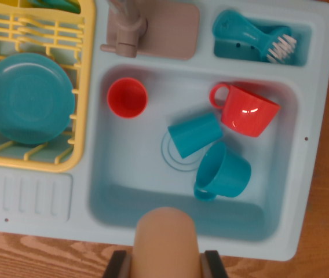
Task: Pick detergent from the sink
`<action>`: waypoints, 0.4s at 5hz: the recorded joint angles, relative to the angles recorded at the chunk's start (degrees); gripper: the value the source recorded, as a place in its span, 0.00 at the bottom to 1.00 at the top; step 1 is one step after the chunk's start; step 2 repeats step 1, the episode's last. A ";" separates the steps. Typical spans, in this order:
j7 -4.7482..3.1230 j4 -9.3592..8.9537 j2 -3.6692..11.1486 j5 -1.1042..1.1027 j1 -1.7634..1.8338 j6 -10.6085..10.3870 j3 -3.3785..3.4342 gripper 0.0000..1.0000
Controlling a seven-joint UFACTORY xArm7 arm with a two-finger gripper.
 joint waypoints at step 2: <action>-0.02 0.55 -0.22 0.00 0.01 0.76 0.00 1.00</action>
